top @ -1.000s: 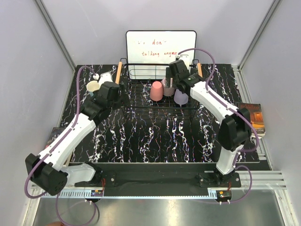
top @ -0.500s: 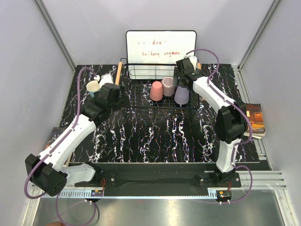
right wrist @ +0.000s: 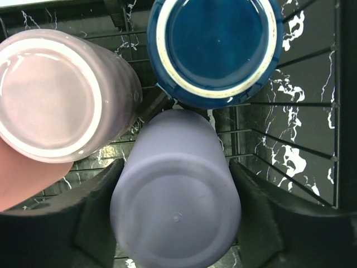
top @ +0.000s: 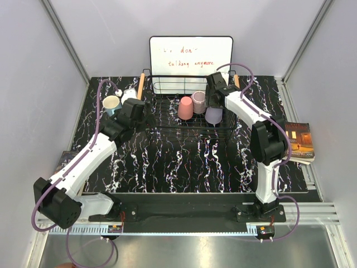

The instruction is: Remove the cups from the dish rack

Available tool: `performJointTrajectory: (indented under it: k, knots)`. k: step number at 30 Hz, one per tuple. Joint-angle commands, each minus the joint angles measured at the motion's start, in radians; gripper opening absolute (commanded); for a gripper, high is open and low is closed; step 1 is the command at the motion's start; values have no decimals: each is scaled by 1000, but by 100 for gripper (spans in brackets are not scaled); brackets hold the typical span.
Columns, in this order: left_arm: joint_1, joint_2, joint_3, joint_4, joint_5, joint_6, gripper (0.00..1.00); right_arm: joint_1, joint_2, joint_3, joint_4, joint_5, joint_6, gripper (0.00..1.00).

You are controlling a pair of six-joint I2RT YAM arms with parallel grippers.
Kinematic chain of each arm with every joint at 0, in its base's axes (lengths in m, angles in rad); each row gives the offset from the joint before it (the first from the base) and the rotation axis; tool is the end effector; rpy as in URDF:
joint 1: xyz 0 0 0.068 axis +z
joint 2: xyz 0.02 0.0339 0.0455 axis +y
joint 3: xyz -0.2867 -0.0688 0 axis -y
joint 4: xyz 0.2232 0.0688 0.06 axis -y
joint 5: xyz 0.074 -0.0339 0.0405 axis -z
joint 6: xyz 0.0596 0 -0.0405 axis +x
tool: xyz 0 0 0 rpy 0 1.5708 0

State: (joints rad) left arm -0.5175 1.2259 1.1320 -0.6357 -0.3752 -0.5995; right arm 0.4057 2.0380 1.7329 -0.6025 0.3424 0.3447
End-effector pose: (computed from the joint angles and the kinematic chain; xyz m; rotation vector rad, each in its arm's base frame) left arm 0.2258 -0.1034 0.3358 -0.2815 2.2276 -0.1701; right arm 0.4307 0.1632 0.2571 0.0698 2.4079 -0.0834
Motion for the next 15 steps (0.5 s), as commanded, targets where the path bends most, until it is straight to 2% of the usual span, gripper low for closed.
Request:
performJointTrajectory:
  k: [1, 5, 6, 8, 9, 15]
  knots:
    - [-4, 6, 14, 33, 10, 10, 99, -5, -24, 24, 17, -23, 16, 59]
    - [-9, 11, 14, 33, 12, 6, 99, -5, -54, -1, 23, -17, 14, 42]
    - [-12, 12, 17, 33, 12, 7, 99, -5, -61, -6, 26, -14, 16, 27]
    - [-13, 9, 17, 33, 12, 7, 99, -4, -82, -16, 29, -8, 16, 6]
    - [-12, 7, 17, 33, 10, 7, 99, -5, -88, -18, 29, -6, 14, 0]
    - [-15, -3, 20, 33, -1, 7, 99, -2, -166, -26, 30, -22, 20, 0]
